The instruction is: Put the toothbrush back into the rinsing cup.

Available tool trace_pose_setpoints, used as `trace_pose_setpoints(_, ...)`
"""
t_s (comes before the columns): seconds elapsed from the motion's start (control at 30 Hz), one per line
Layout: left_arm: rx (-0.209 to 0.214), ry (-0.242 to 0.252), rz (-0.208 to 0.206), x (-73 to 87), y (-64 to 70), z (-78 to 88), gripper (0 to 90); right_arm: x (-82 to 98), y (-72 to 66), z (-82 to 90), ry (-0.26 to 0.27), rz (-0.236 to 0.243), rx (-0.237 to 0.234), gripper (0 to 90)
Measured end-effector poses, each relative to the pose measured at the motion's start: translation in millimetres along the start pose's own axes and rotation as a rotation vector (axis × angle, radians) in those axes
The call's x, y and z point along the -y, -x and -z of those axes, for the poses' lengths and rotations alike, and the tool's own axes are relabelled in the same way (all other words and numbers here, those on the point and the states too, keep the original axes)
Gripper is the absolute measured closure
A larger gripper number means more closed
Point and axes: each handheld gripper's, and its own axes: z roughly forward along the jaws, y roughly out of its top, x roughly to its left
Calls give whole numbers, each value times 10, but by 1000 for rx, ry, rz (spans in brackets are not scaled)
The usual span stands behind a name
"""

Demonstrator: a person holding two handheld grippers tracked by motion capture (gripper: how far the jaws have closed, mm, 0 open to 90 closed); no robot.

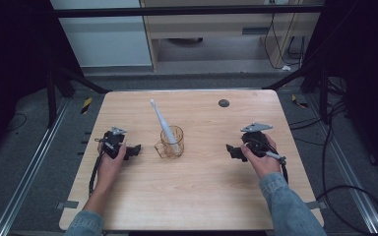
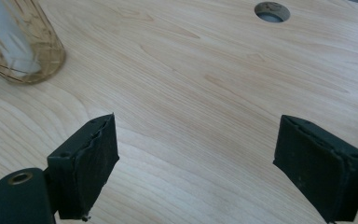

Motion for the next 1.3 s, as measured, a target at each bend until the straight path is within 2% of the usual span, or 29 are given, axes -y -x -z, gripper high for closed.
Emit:
trace_pose_setpoints(0.23,-1,-1,-1,0,0,1,0,122,131,6,-19,-18,25,134)
trace_pose_setpoints(0.63,0,0,0,0,0,0,0,226,278,-6,-48,-35,54,134)
trace_pose_setpoints(1.07,-1,-1,-1,0,0,0,0,315,431,-134,-75,-72,80,132)
trace_pose_setpoints(1.3,-1,-1,-1,0,0,0,0,328,497,-222,-58,-109,88,136)
